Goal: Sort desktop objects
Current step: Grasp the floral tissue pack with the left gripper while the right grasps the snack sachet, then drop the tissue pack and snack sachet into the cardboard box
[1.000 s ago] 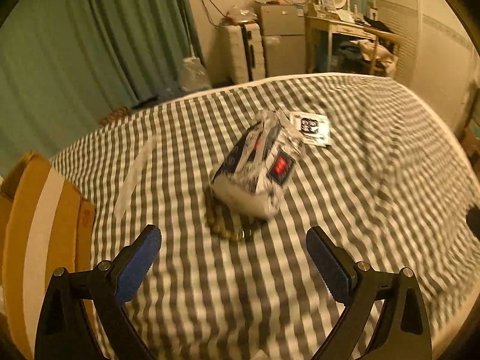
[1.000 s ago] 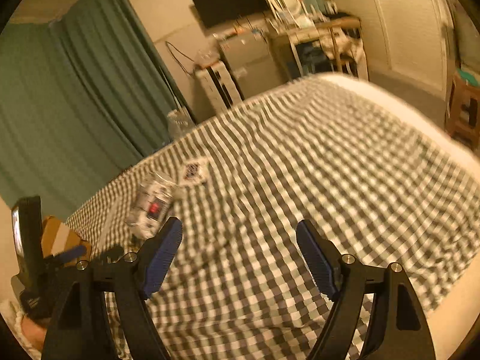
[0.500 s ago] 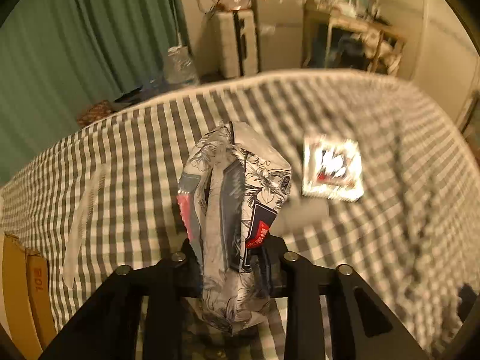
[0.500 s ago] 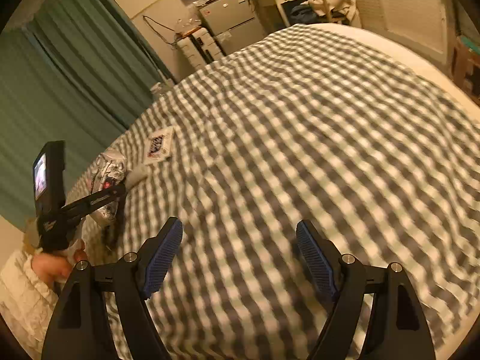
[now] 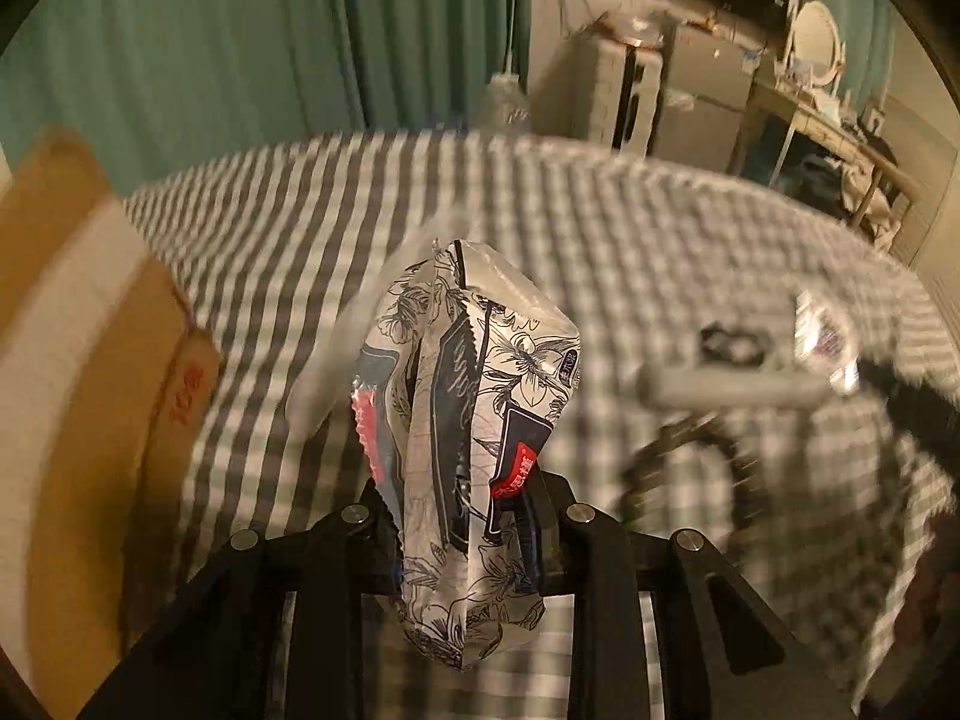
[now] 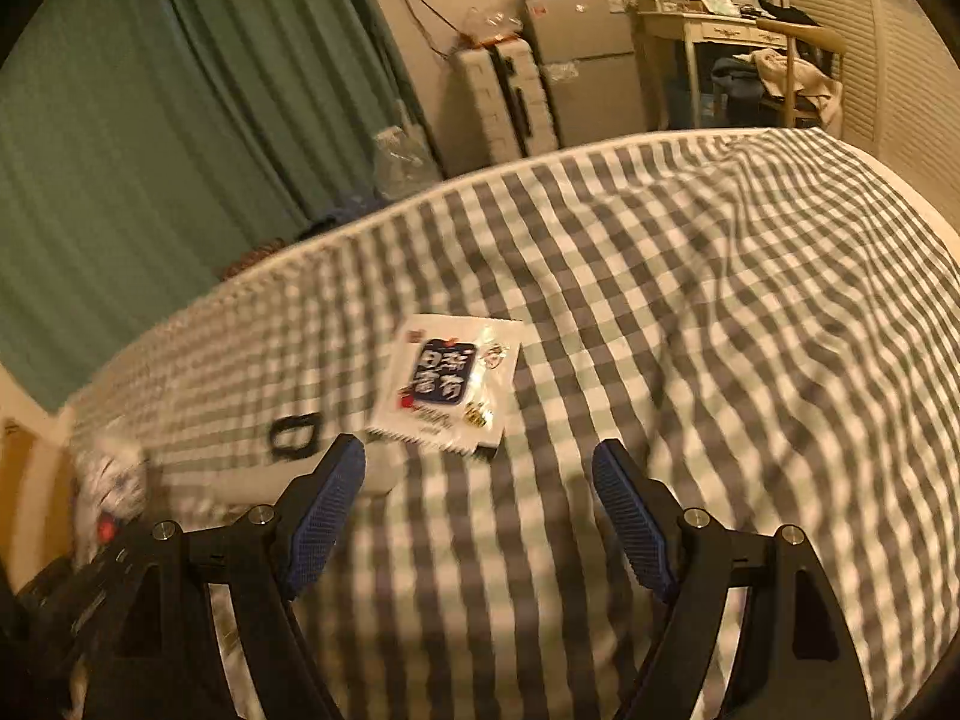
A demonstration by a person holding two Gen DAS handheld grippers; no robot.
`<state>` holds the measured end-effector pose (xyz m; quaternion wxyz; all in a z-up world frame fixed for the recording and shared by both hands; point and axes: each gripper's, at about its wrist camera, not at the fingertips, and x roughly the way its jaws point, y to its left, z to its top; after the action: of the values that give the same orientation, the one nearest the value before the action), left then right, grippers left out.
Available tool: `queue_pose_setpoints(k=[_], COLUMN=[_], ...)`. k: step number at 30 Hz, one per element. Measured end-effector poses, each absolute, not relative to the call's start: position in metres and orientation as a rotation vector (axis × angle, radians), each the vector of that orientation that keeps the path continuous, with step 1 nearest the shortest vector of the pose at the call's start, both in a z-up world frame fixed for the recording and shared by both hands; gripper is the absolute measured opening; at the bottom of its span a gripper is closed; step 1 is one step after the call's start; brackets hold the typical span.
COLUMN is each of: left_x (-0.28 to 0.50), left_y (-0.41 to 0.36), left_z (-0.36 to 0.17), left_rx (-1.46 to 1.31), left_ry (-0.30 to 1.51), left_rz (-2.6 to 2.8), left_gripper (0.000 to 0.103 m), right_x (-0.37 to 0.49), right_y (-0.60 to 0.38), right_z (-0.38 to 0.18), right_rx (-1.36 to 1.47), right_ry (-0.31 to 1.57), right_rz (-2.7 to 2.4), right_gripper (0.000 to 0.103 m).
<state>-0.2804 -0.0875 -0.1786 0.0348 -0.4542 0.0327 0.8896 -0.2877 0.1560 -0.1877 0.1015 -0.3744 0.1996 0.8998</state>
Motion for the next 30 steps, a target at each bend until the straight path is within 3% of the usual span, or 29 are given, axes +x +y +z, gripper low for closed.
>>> queue_pose_setpoints(k=[4,8,9,11,13,18,26,30], left_x=[-0.266,-0.257,-0.257,-0.256,-0.259,-0.250,-0.205,-0.180], left_y=[-0.088,-0.076,-0.072,-0.075,-0.081,-0.090,-0.080,-0.080], left_z=[-0.192,-0.195,-0.197,-0.196,-0.197,-0.186,-0.126,-0.103], left_rx=[-1.319,-1.287,-1.287,-1.279,-1.275,-1.242,-1.095,-1.184], left_ry=[0.164,0.255,0.248,0.194,0.142,0.175,0.094,0.021], left_rz=[2.782,2.809,2.808,2.799,2.790,2.806,2.755,2.610], left_gripper=[0.030,0.030,0.030,0.031,0.031,0.031,0.031,0.031], right_x=[-0.310,-0.337,-0.337,-0.328,-0.306,-0.242,-0.140,-0.110], right_y=[0.157,0.144,0.140,0.141,0.144,0.160,0.182,0.169], right_z=[-0.193,-0.200,-0.199,-0.195,-0.186,-0.160,-0.122,-0.102], right_rx=[-1.109,-1.175,-1.183,-1.184,-1.125,-1.124,-1.025,-0.986], right_ry=[0.686,0.554,0.488,0.469,0.408,0.349,0.544,0.616], right_rz=[2.643,2.623,2.599,2.604,2.600,2.634,2.577,2.591], right_gripper=[0.078,0.077,0.072,0.044,0.038,0.037,0.037,0.037])
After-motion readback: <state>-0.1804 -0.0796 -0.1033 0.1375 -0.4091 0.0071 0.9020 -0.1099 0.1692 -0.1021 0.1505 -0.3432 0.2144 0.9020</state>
